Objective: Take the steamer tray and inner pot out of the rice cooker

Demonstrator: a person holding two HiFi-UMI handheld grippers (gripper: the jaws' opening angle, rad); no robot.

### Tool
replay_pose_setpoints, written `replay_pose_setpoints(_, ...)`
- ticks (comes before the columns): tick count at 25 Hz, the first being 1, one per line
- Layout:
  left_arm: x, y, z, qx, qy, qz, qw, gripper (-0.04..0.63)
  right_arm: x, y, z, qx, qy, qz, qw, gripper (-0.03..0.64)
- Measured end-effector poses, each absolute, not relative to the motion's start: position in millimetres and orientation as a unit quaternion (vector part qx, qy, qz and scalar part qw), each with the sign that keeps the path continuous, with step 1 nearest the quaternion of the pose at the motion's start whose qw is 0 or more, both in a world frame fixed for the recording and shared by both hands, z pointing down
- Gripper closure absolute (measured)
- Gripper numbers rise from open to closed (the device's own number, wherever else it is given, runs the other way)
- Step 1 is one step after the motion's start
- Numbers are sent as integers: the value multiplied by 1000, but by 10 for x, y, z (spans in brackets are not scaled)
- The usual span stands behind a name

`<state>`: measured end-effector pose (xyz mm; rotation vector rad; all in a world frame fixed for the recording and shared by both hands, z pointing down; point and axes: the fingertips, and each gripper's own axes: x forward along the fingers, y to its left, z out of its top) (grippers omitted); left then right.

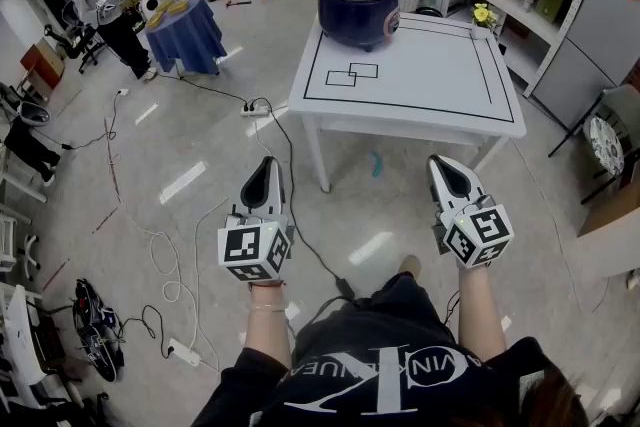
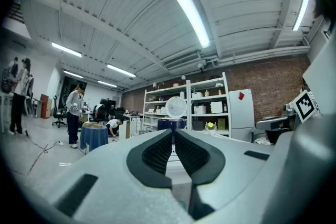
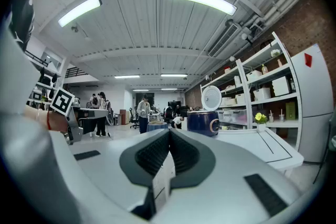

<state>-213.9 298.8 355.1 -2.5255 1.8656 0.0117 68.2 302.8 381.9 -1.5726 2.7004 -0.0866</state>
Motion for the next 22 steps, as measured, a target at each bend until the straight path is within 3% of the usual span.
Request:
replay_pose_setpoints(21, -2395, 2922, 3659, -801, 597, 23, -24, 571, 577, 2886, 3944, -515, 856, -48, 11, 618)
replay_pose_setpoints(22, -2407, 2908, 3662, -802, 597, 27, -27, 569, 594, 2874, 3945, -516, 855, -54, 17, 566)
